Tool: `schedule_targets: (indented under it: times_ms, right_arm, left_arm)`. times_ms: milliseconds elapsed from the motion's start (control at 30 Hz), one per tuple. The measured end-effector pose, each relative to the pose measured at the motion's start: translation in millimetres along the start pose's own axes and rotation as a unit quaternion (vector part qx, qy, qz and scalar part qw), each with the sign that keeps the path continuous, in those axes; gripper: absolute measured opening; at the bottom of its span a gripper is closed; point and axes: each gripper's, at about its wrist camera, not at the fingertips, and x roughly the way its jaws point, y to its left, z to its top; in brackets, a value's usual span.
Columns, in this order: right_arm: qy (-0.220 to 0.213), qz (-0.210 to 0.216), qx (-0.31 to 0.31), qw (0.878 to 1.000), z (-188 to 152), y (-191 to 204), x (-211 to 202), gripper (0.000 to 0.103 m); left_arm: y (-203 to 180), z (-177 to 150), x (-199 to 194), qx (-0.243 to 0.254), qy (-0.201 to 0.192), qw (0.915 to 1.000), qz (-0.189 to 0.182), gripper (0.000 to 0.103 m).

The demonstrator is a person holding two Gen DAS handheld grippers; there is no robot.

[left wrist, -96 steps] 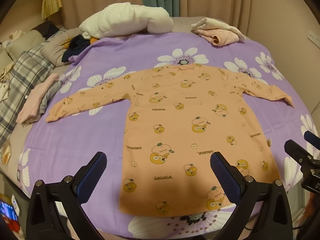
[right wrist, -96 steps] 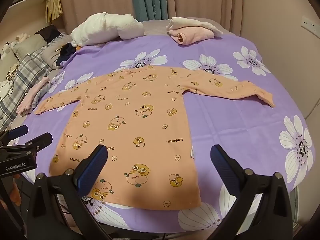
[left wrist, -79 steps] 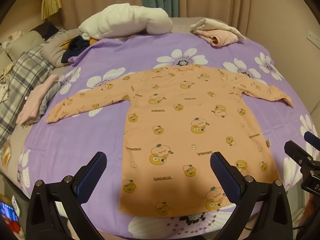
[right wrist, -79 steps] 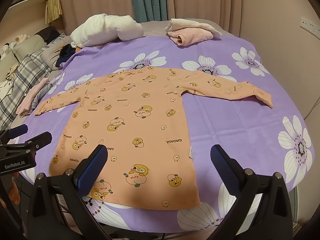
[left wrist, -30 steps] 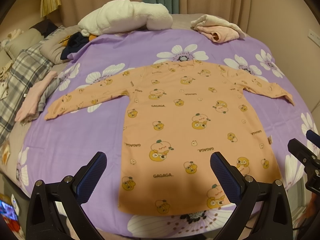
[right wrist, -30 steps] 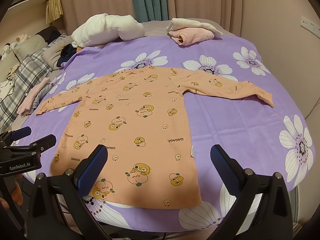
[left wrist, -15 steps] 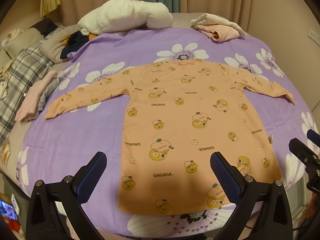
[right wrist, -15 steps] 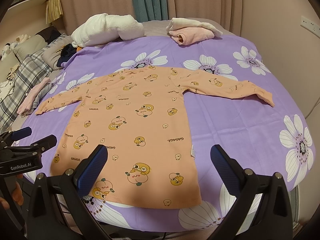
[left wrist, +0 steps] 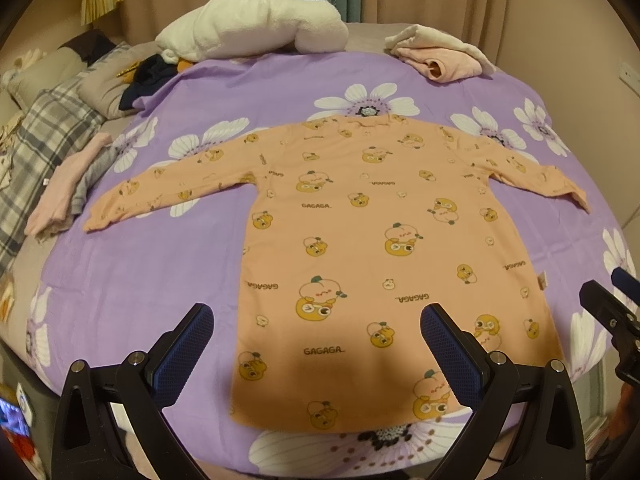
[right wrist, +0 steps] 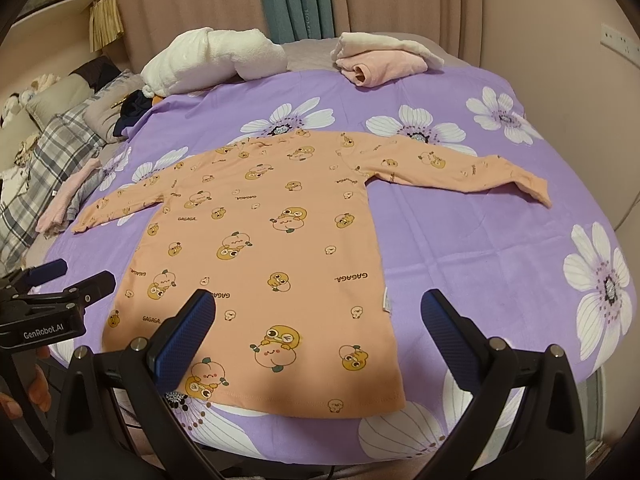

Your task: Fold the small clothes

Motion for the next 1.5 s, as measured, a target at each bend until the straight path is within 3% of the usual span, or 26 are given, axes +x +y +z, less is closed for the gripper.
schedule_targets:
  times_ms: [200, 267, 367, 500, 567, 667, 733, 900, 1067, 1167, 1267, 1367, 1500]
  right_arm:
    - [0.001, 0.014, 0.017, 1.0, -1.3, -8.9, 8.5, 0.103]
    - [-0.008, 0.048, 0.029, 0.998, -0.5, -16.7, 10.3, 0.103]
    - [-0.022, 0.121, 0.07, 0.99, 2.2, -38.3, 17.3, 0.103]
    - [-0.04, 0.187, 0.179, 0.965, 3.5, -88.8, 37.5, 0.103]
    - [-0.054, 0.202, 0.249, 0.946, 0.8, -123.5, 51.7, 0.103]
    - [-0.074, 0.176, 0.313, 0.93, -1.6, -164.8, 67.4, 0.103]
    - [-0.084, 0.156, 0.342, 0.923, -0.5, -187.2, 76.2, 0.103]
    - [-0.085, 0.135, 0.426, 0.891, 8.1, -243.7, 106.2, 0.096]
    - [-0.089, 0.118, 0.49, 0.859, 20.8, -291.4, 139.7, 0.078]
    - [-0.113, 0.119, 0.5, 0.85, 37.8, -307.4, 147.5, 0.077]
    - [-0.12, 0.113, 0.52, 0.838, 49.3, -326.4, 160.5, 0.068]
    - [-0.128, 0.109, 0.544, 0.822, 52.7, -345.0, 170.8, 0.054]
    - [-0.125, 0.1, 0.563, 0.811, 51.6, -357.6, 182.6, 0.018]
  left_arm:
    - [3.6, 7.5, 6.5, 0.008, -0.011, 0.9999, 0.009, 0.102]
    - [7.3, 12.5, 11.9, -0.004, -0.011, 0.9997, -0.022, 0.102]
    - [15.5, 19.4, 24.3, -0.045, -0.01, 0.9942, -0.097, 0.102]
    - [21.6, 26.5, 55.5, -0.105, 0.015, 0.9768, -0.186, 0.102]
    - [20.2, 21.2, 72.8, -0.144, 0.047, 0.9613, -0.23, 0.102]
    - [12.4, 14.3, 89.1, -0.183, 0.12, 0.9377, -0.27, 0.102]
    - [11.3, 18.7, 95.0, -0.192, 0.135, 0.9297, -0.284, 0.102]
    - [6.2, 34.3, 118.8, -0.178, 0.134, 0.9368, -0.269, 0.102]
    - [1.7, 47.6, 134.2, -0.164, 0.116, 0.9469, -0.251, 0.102]
    - [-2.6, 55.3, 141.0, -0.16, 0.109, 0.95, -0.245, 0.102]
    - [-6.0, 63.4, 147.4, -0.16, 0.107, 0.9491, -0.249, 0.102]
    - [-9.2, 70.2, 152.0, -0.157, 0.102, 0.9516, -0.243, 0.102]
    - [-6.6, 73.8, 155.7, -0.159, 0.1, 0.953, -0.238, 0.102]
